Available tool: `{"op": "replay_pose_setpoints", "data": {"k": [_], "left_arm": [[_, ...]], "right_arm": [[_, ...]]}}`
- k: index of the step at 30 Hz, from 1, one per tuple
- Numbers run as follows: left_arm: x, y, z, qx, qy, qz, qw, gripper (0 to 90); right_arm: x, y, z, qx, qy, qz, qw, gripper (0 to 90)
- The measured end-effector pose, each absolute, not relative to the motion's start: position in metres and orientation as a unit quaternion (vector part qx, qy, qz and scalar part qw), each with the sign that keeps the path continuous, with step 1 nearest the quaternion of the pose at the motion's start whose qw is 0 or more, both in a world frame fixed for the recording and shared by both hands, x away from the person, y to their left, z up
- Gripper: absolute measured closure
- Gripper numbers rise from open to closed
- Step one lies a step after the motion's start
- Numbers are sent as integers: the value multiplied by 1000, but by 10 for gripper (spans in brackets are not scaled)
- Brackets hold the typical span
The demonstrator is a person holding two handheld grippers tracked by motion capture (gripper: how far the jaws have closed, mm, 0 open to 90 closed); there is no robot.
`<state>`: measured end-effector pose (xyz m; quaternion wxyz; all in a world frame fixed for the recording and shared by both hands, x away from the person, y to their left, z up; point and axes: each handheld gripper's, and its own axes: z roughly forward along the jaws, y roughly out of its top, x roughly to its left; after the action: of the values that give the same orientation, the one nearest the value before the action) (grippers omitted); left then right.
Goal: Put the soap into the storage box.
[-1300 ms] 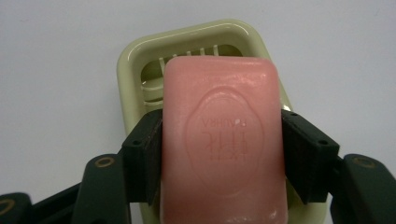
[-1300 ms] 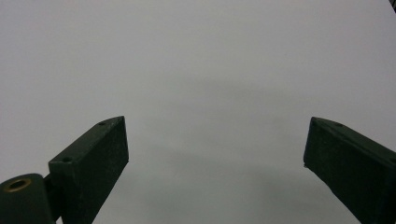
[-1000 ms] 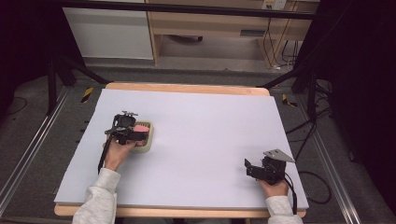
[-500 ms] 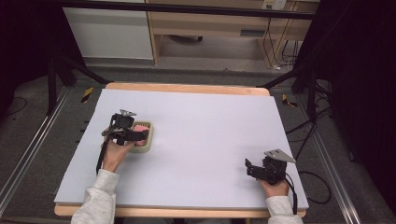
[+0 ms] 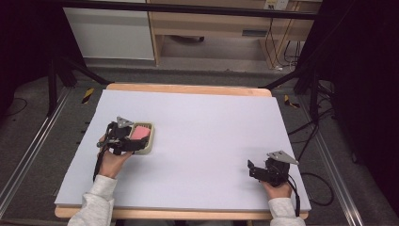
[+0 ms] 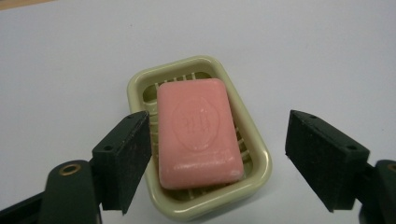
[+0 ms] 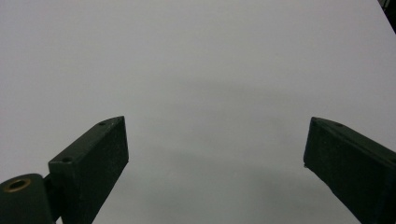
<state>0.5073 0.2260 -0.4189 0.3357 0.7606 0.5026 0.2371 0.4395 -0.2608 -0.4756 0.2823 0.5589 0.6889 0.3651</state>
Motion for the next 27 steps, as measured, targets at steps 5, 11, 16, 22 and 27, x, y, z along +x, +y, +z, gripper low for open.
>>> {"op": "replay_pose_setpoints", "data": {"k": [5,11,16,22,27], "left_arm": [[494,233,-421,750,501,251,351,214],[477,239,-427,747,495,271,352,188],[463,249,-436,755,495,258,346,148],[449,262,-444,755,495,252,349,116],[441,271,-452,755,495,249,351,100]], "right_arm": [[439,-262,-476,561,687,364,284,69],[439,-264,-476,565,685,361,285,69],[439,-265,-476,566,684,361,284,67],[438,-266,-477,567,684,359,285,67],[438,-267,-477,569,682,361,285,67]]}}
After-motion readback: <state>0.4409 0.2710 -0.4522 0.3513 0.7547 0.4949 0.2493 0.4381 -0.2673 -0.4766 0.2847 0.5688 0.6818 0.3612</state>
